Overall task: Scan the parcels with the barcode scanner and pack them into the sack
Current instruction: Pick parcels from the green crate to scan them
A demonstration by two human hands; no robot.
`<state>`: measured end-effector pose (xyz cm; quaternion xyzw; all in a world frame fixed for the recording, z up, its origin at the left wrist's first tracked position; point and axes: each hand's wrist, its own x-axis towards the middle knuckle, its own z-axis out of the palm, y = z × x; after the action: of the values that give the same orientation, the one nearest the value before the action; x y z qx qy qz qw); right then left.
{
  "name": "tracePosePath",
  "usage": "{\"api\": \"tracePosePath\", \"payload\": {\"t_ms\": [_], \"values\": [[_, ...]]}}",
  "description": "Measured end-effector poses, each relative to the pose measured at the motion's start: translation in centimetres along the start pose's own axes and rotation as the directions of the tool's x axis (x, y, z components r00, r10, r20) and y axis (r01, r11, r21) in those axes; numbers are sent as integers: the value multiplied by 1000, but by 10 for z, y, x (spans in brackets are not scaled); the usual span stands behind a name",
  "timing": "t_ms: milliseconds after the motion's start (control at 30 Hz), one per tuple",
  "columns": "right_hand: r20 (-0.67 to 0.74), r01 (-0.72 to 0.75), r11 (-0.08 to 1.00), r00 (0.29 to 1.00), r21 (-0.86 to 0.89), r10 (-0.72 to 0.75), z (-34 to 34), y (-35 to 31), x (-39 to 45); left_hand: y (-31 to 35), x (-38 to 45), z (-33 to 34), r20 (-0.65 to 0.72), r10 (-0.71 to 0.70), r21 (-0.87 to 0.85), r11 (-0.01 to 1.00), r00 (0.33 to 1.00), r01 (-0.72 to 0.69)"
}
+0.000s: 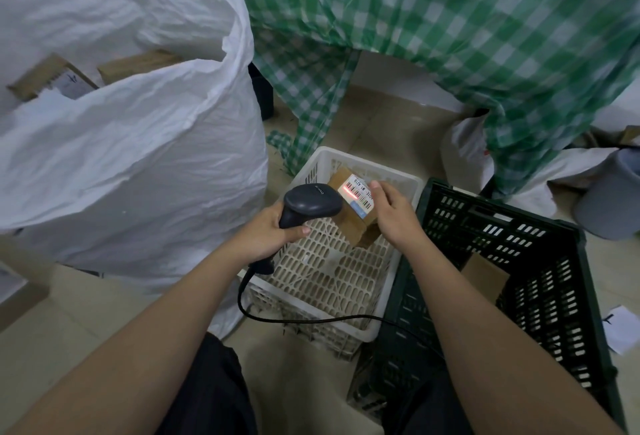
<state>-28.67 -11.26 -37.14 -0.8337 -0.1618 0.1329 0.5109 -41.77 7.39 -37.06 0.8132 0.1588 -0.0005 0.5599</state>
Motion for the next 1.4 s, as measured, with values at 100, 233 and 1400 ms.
{"api": "tracePosePath", "payload": {"t_ms": [100,233,1400], "values": [[10,-65,993,998,102,64,-3,-12,-14,11,-17,0,-21,14,-96,995,1000,-16],[47,-98,974,995,204,90,-13,-46,-33,30,-47,-12,-105,29,-179,983,994,-48],[123,430,829,902,-358,-414,-19,-171,-73,131,-121,-86,-371,173,-216,939,912,-266]]}}
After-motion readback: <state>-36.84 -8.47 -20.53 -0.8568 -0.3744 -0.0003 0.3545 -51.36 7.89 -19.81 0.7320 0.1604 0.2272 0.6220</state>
